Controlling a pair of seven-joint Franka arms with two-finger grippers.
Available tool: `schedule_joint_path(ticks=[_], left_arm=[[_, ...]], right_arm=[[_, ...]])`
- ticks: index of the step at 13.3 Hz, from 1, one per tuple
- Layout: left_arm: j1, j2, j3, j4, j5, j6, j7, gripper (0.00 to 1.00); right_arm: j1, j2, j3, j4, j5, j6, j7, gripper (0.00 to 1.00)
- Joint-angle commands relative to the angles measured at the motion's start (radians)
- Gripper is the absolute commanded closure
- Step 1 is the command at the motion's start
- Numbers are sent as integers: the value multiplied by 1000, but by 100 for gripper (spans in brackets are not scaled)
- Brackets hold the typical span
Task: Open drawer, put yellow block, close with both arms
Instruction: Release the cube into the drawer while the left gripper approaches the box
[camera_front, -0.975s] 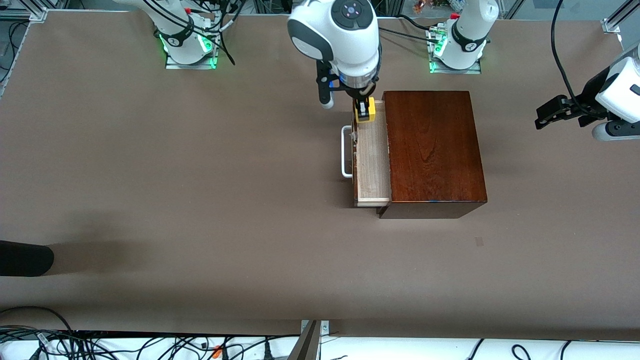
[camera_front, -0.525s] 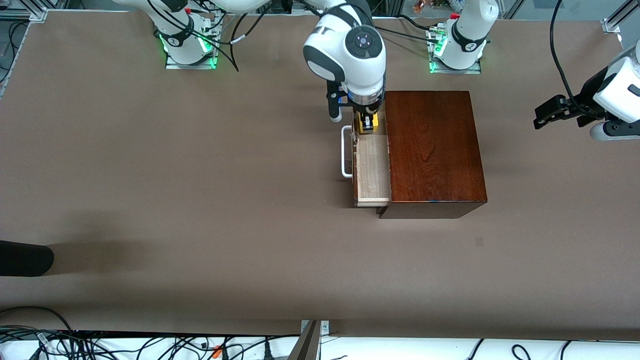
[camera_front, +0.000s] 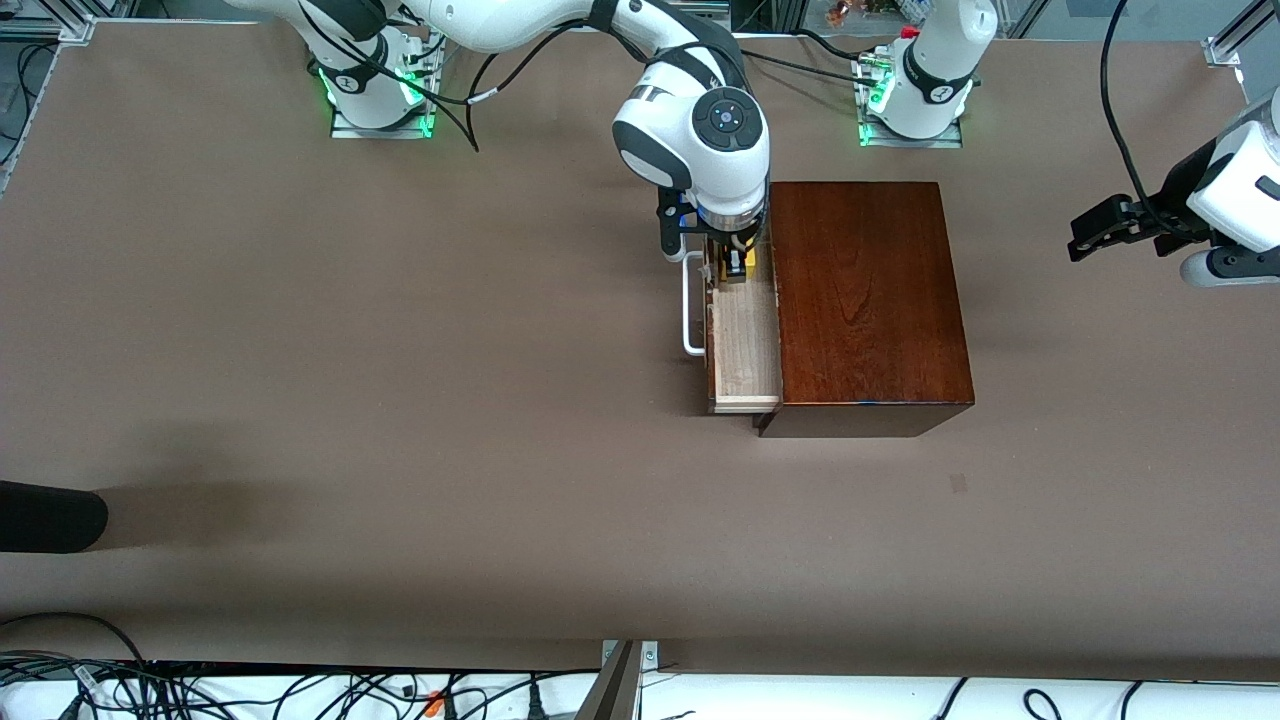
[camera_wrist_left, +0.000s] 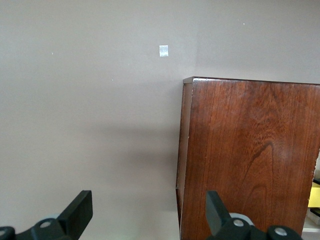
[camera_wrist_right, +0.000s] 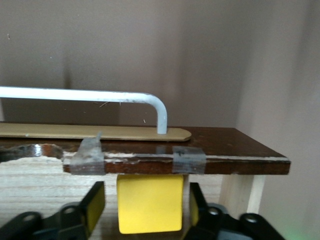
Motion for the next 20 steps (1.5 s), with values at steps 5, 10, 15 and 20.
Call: schedule_joint_path(ticks=[5, 10, 15, 20], left_arm=[[-2, -2, -10, 8, 7, -12, 20, 0], [-25, 21, -38, 13, 10, -39, 14, 0], [-54, 96, -195, 13, 4, -125, 23, 0], [-62, 217, -367, 91, -66, -85, 295, 0]], right_arm=[[-85, -157, 1, 47, 33, -185, -42, 0], [-245, -283, -6, 43, 64, -463, -591, 0], [-445, -373, -44, 27, 81, -666, -1196, 0], [-473, -565, -330, -187, 104, -668, -1848, 0]])
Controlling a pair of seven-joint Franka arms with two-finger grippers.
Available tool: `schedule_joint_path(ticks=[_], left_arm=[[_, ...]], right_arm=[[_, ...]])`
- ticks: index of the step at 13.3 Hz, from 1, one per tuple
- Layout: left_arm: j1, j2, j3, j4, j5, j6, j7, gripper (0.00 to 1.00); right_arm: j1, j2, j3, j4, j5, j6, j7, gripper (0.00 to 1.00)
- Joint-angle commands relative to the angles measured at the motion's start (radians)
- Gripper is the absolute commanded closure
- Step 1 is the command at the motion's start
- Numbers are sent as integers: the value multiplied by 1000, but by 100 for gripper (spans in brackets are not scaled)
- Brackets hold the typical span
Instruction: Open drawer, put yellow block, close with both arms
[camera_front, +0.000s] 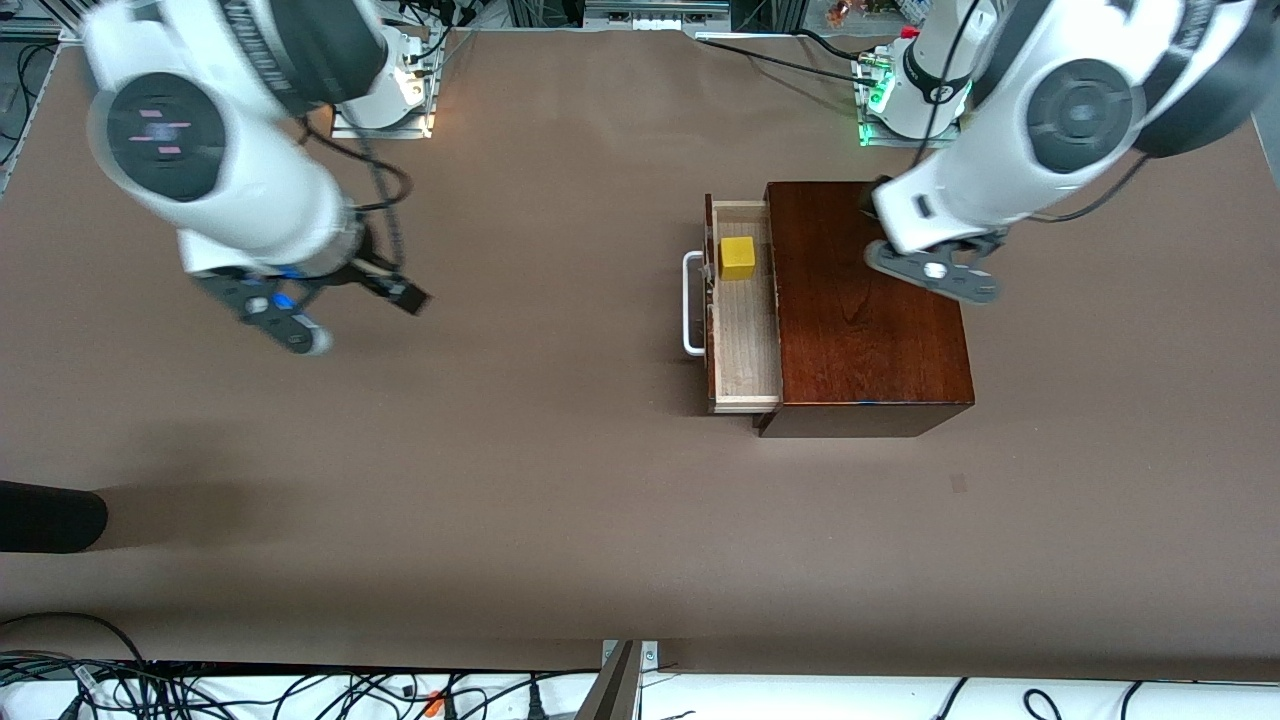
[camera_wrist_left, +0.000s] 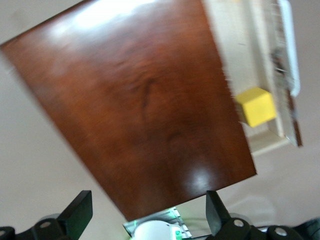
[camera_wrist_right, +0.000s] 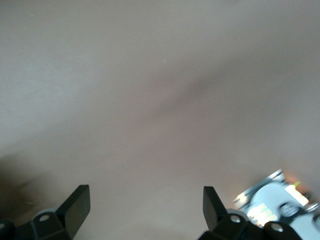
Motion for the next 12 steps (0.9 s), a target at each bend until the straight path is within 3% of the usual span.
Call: schedule_joint_path(ticks=[1, 3, 5, 7, 9, 12], left_arm=[[0, 95, -52, 103, -78, 13, 173, 0], [-37, 140, -92, 110, -78, 96, 245, 0], [-107, 189, -102, 110, -73, 188, 356, 0], [-181, 223, -100, 102, -70, 297, 488, 0], [-242, 264, -100, 94, -49, 389, 572, 0], [-343, 335, -102, 88, 107, 453, 614, 0]], right_arm=[[1, -140, -133, -174, 29, 29, -294, 0], [-2, -209, -213, -274, 27, 93, -464, 0], [-69, -290, -218, -393, 21, 168, -587, 0], [-126, -318, -215, -438, 15, 205, -707, 0], [-208, -320, -177, -438, 15, 219, -808, 0], [-325, -320, -82, -432, 15, 218, -865, 0]])
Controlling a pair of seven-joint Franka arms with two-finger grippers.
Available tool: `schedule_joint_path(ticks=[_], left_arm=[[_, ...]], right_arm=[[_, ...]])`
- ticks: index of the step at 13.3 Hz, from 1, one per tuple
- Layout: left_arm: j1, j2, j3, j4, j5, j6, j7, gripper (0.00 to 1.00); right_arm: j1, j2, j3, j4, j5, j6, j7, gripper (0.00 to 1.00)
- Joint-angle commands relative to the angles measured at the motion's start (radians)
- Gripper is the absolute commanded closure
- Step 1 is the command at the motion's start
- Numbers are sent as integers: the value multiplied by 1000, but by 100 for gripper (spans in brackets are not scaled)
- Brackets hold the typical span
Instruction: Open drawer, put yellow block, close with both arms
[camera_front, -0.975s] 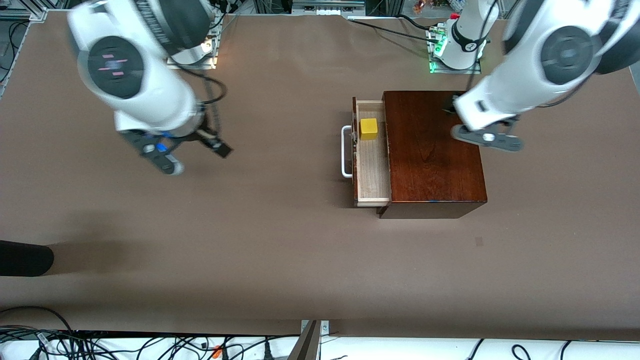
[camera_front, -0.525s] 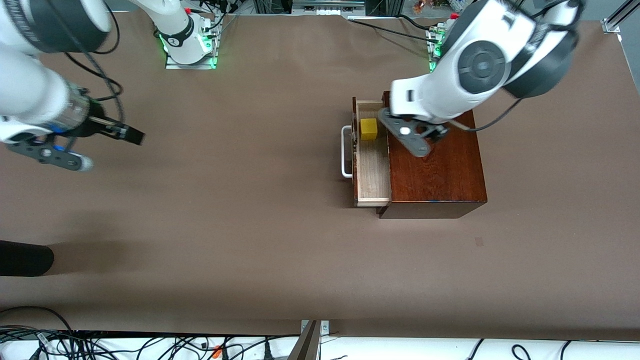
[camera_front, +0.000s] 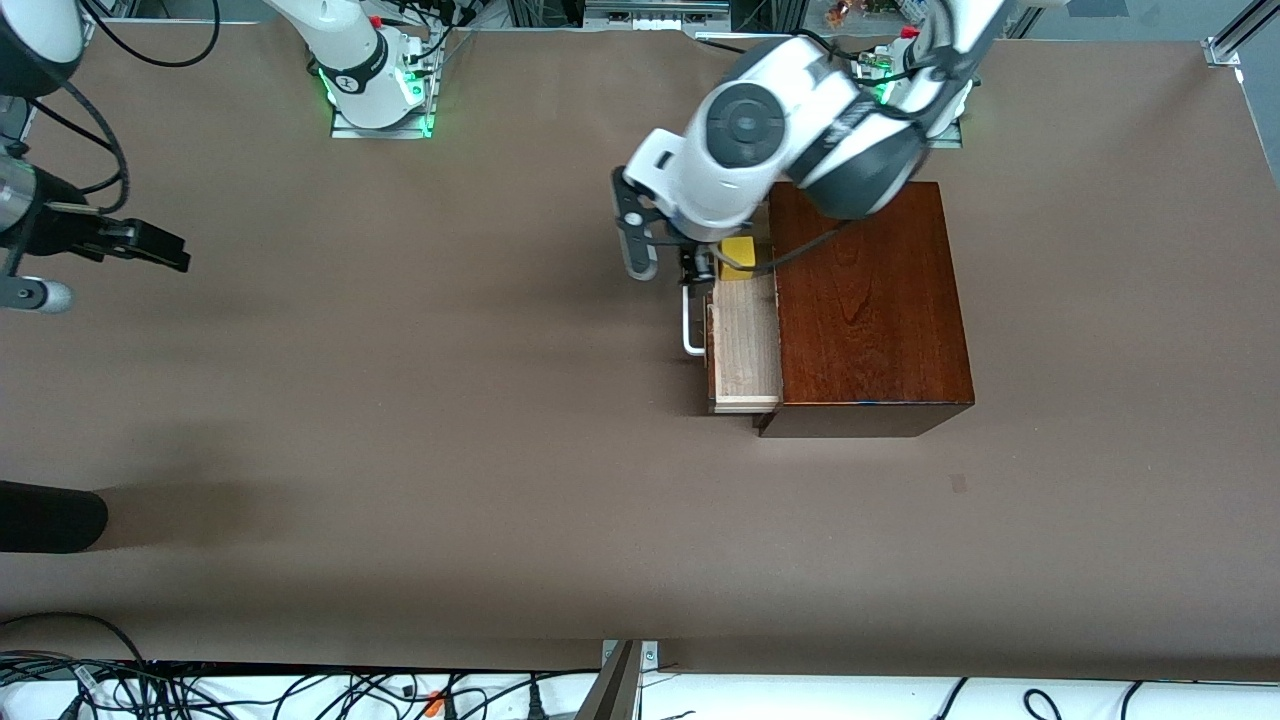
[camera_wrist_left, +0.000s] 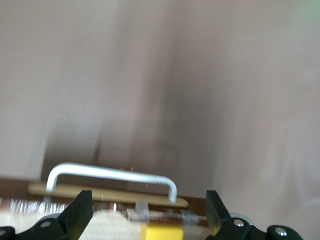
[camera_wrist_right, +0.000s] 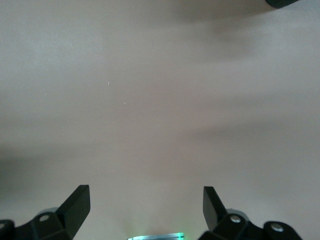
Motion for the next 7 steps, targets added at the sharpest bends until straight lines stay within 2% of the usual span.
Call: schedule_joint_path(ticks=[1, 4, 7], left_arm=[[-81, 76, 8, 19, 125, 36, 46, 0], [-91, 97, 8, -68, 207, 141, 47, 0], [-81, 125, 10, -79, 270, 153, 72, 0]], right_arm=[[-71, -30, 70, -25, 4, 10, -38, 0], [-69, -30, 72, -24, 2, 4, -23, 0], [-69, -30, 72, -22, 1, 7, -20, 0]])
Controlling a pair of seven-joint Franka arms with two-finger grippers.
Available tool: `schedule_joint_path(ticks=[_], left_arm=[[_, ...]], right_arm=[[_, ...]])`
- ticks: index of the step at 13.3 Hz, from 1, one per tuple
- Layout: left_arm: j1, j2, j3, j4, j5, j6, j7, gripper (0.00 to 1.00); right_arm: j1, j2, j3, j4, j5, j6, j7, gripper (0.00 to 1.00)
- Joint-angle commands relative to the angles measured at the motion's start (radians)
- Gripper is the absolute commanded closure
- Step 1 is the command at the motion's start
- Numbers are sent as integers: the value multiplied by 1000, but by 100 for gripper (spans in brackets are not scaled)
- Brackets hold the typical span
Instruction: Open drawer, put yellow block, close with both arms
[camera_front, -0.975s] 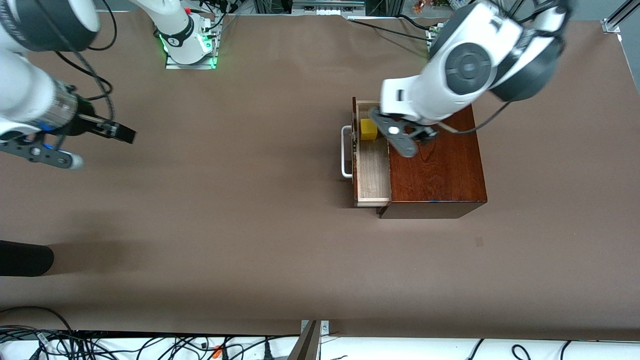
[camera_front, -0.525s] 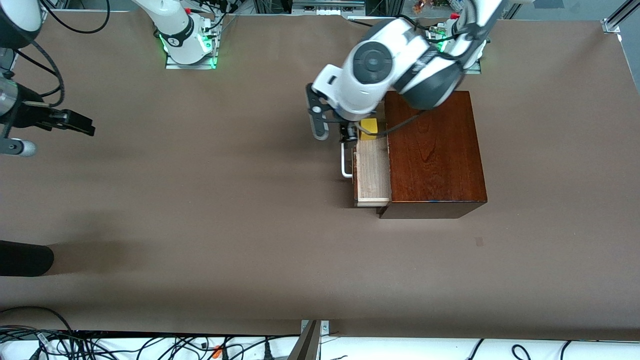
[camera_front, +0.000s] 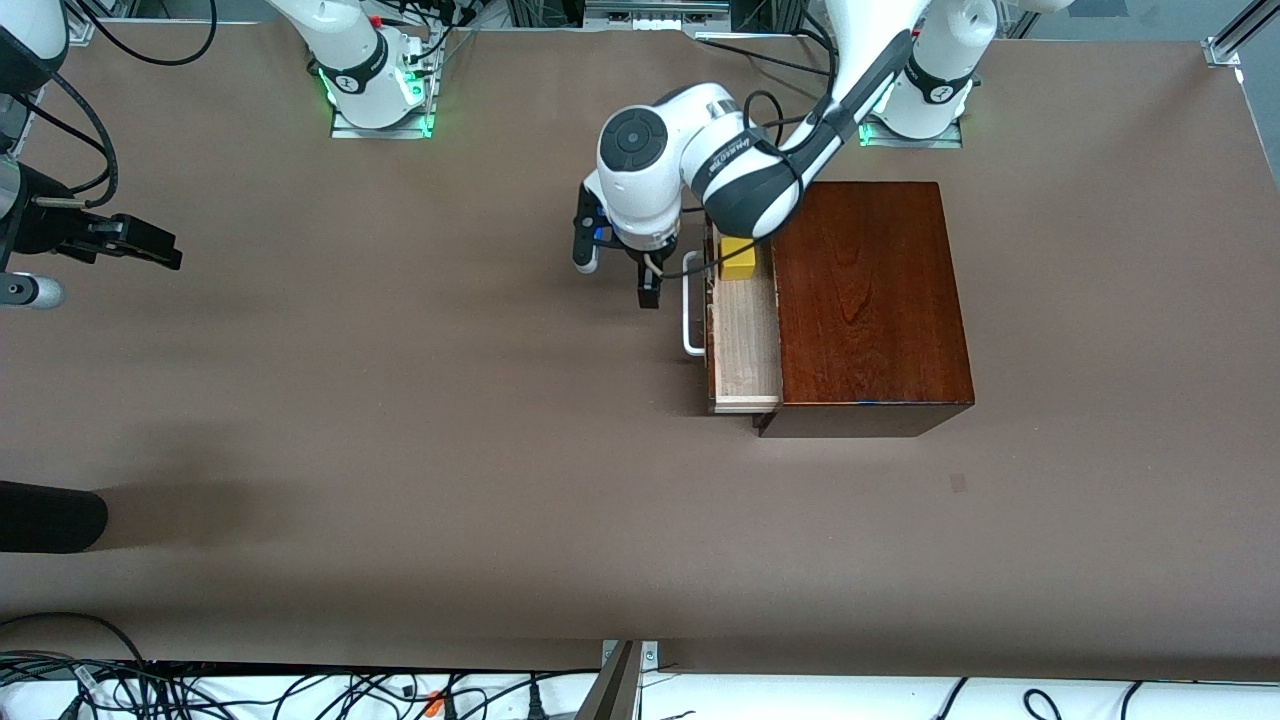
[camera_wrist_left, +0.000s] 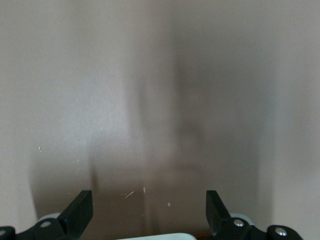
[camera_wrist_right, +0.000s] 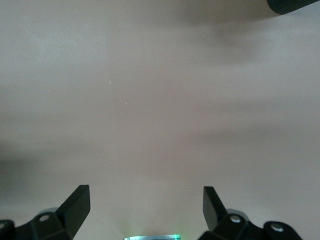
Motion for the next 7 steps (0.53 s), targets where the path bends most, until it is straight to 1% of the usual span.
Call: schedule_joint_path(ticks=[1, 5, 7], left_arm=[[15, 5, 4, -15, 35, 17, 60, 0], [74, 5, 8, -32, 35, -12, 175, 0], [100, -1, 8, -30, 35, -47, 191, 0]], right_arm=[[-22, -28, 21, -22, 2, 9, 0, 0], [-21, -49, 23, -31, 2, 38, 0, 0], [-21, -48, 23, -30, 5, 37, 0, 0]])
